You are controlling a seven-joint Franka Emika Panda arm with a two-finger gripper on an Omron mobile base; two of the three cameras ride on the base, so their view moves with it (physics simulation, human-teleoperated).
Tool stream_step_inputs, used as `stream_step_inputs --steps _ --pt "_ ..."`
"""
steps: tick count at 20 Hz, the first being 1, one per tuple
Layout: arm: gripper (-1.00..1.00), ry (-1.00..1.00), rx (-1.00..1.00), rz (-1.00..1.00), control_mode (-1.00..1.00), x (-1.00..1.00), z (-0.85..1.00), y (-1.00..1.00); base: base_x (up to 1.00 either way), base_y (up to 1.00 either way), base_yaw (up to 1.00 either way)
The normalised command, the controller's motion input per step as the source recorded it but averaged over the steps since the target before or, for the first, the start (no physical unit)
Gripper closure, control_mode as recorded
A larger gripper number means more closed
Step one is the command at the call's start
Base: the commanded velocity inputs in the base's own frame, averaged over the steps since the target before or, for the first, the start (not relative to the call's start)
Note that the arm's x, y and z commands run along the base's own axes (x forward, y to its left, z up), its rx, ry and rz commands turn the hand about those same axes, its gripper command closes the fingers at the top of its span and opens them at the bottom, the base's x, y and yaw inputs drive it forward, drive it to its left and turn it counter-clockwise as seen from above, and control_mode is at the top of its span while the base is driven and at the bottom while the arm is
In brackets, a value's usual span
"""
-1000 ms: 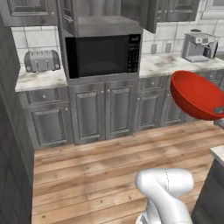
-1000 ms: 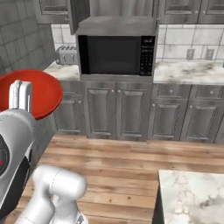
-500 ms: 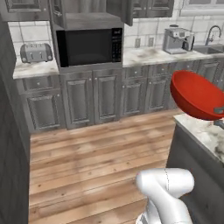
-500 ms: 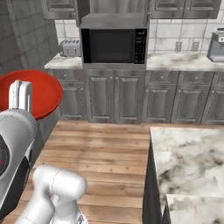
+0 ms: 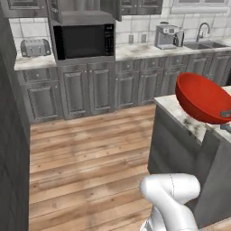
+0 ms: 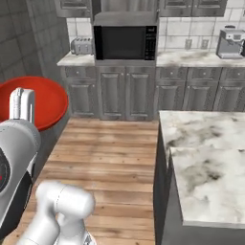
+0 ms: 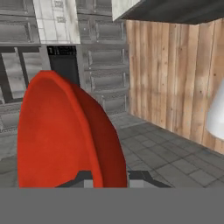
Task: Take the smaller bowl and place it next to the appetizer plate on the dining counter , and place the larger bowl next to the plate with cooked food.
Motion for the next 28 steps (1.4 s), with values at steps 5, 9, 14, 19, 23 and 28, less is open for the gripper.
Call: stream_step_inputs --steps 5,9,14,19,23,28 --pt "1.0 0.0 0.0 0.0 1.0 0.0 0.0 0.0 -1.0 -0.01 0.0" --pt "1.0 0.0 0.0 0.0 1.0 0.0 0.0 0.0 -1.0 -0.14 -0.01" --pt "1.0 0.0 0.0 0.0 1.0 0.0 0.0 0.0 -1.0 -0.94 -0.08" --pt "1.0 0.0 0.0 0.0 1.0 0.0 0.0 0.0 -0.2 -1.0 -0.04" --pt "1.0 0.0 0.0 0.0 1.0 0.0 0.0 0.0 -0.17 -1.0 0.0" --pt "1.0 0.0 0.0 0.0 1.0 0.0 0.0 0.0 0.0 -1.0 0.0"
